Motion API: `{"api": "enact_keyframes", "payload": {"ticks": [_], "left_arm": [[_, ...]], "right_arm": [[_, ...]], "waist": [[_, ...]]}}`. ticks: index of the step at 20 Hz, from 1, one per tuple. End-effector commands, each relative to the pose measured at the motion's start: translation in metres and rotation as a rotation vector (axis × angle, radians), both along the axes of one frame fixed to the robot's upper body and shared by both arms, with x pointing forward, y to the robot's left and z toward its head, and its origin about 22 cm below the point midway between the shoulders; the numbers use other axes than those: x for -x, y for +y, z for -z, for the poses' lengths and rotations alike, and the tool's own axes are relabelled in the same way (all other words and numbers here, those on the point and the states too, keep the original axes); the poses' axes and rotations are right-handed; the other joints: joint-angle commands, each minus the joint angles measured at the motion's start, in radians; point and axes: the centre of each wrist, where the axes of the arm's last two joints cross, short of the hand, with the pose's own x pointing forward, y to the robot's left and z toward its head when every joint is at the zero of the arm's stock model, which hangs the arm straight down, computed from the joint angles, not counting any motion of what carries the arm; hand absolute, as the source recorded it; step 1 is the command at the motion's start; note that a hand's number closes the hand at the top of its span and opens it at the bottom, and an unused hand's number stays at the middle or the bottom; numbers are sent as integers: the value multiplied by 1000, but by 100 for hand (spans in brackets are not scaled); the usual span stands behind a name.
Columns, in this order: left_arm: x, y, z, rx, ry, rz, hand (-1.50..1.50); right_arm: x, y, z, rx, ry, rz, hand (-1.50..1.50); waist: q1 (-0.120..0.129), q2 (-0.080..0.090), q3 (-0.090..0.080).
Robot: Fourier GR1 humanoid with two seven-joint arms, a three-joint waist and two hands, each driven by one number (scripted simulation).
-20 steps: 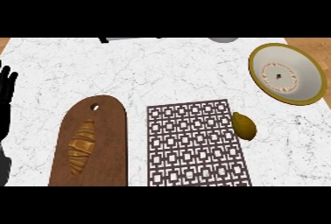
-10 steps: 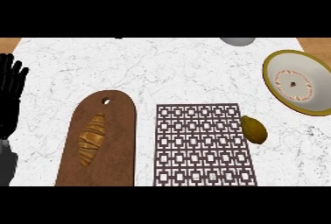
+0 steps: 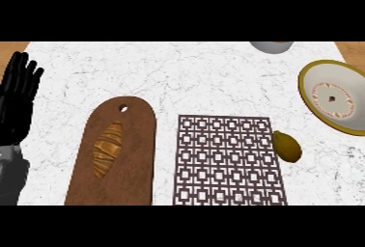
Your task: Pick the eggplant from the placemat and place it in the bowl
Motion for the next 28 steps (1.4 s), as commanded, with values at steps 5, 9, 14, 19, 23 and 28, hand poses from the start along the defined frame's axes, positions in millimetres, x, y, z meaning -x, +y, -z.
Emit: {"api": "enact_keyframes", "payload": {"ticks": [5,9,14,19,23,28], "left_arm": [[-11,0,2,6,1,29,0],[-5,-7,9,3,13,10,0],[-23,-22,-2,-4,-4,-2,0],[-6,-8,27,-6,5,5,0],[-8,-4,-3,2,-6,7,0],[-1,-6,18,-5,14,36,0]], "right_arm": [[-43,28,-13,-54,102,-218,150],[-69,45,15,-61,157,-245,150],[-115,82,42,-74,212,-280,150],[-130,98,74,-33,263,-269,150],[-141,116,116,71,230,-192,150],[-152,139,159,-62,332,-58,-150]], "waist": [[21,0,-4],[23,-2,-3],[13,-1,-4],[11,-3,-4],[14,-4,-3],[24,1,-3]]}}
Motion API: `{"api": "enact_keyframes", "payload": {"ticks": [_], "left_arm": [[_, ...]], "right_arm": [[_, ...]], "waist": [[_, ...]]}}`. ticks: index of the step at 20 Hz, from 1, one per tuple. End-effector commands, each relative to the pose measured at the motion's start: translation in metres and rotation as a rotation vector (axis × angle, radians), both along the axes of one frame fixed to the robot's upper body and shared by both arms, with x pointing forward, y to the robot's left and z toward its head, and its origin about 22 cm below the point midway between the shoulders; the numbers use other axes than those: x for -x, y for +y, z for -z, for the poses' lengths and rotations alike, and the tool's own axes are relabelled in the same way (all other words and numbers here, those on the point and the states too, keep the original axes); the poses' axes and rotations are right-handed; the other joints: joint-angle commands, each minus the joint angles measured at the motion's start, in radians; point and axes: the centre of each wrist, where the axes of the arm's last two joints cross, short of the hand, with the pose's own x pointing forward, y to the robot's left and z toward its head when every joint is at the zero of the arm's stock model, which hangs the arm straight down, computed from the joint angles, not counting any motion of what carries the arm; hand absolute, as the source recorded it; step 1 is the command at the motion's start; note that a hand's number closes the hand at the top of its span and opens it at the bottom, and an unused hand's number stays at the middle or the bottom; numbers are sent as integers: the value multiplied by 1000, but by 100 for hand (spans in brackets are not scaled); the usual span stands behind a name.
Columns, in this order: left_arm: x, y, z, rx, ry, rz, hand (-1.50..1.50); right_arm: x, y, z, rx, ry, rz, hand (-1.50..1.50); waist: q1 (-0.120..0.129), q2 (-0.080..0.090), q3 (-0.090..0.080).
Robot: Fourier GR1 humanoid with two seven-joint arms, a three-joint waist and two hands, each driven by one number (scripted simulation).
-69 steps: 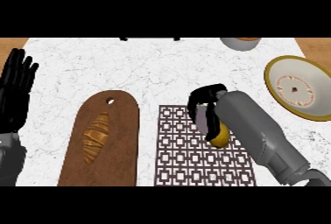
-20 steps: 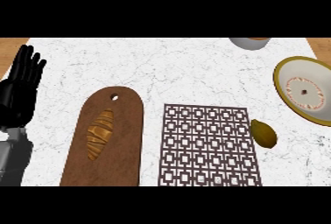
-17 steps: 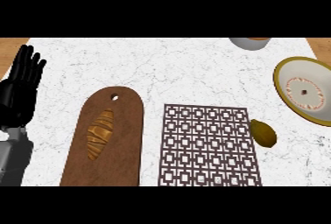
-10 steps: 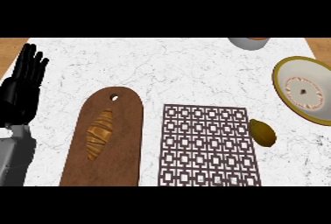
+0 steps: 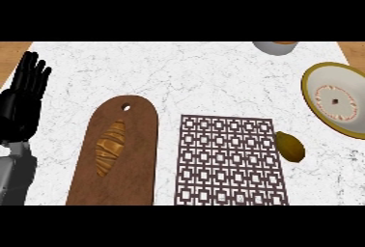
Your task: Pick the eggplant from the placemat and place it in the bowl
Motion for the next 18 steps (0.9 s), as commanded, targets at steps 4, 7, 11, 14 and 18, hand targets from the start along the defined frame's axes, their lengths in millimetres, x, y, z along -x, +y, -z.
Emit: {"api": "enact_keyframes", "payload": {"ticks": [4,7,11,14,18], "left_arm": [[-7,7,-9,5,-1,4,0],[-7,16,-29,4,-12,10,0],[-5,-8,-3,13,-8,5,0],[2,0,-14,-5,-19,-3,0],[-3,-1,-11,-10,-22,2,0]], "right_arm": [[-2,21,55,-219,67,59,-150],[-11,37,65,-363,20,56,-150],[-5,16,39,-472,-174,95,-150],[-2,8,32,-543,-301,179,-150],[32,-35,9,-589,-333,292,-150]], "waist": [[-4,4,1],[15,8,3],[4,8,3],[17,6,4],[13,14,5]]}}
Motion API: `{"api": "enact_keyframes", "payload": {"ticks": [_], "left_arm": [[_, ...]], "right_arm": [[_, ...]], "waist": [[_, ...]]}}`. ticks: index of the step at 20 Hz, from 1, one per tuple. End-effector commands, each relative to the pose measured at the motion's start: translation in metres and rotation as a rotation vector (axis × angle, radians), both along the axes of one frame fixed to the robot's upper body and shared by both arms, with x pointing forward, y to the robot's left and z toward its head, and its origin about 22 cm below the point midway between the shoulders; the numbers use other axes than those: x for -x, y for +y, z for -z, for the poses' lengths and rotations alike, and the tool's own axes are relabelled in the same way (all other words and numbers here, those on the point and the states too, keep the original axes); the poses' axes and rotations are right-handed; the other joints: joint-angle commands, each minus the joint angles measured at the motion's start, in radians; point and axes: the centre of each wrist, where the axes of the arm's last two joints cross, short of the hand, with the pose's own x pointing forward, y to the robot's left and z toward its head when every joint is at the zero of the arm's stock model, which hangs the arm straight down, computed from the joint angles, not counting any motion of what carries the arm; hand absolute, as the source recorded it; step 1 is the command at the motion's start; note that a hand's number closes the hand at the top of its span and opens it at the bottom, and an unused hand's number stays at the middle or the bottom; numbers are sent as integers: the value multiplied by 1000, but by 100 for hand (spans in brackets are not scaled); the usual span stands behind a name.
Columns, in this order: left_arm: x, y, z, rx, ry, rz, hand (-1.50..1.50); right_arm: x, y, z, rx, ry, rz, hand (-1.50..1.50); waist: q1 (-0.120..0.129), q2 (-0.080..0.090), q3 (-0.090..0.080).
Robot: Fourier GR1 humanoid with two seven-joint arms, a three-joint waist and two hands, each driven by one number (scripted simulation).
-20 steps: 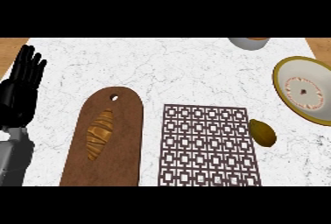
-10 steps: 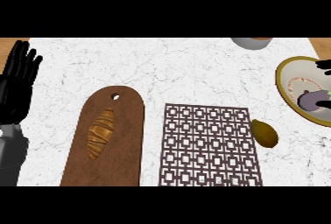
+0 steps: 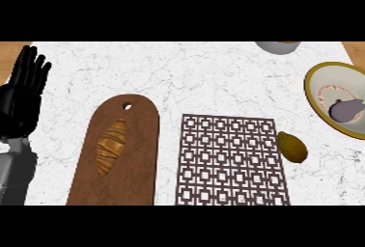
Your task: Pick the eggplant from the placemat and place it in the bowl
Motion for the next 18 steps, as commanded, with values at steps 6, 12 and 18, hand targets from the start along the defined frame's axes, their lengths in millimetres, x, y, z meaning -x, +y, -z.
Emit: {"api": "enact_keyframes", "payload": {"ticks": [6,12,18], "left_arm": [[-2,-1,-6,10,-15,11,0],[6,-1,2,12,-12,-2,0],[9,-1,7,15,-9,-9,0]], "right_arm": [[53,-56,-31,-177,-94,179,-150],[99,-85,-23,-198,-110,179,-150],[118,-96,-28,-219,-128,164,-150]], "waist": [[3,10,4],[-1,13,10],[0,17,14]]}}
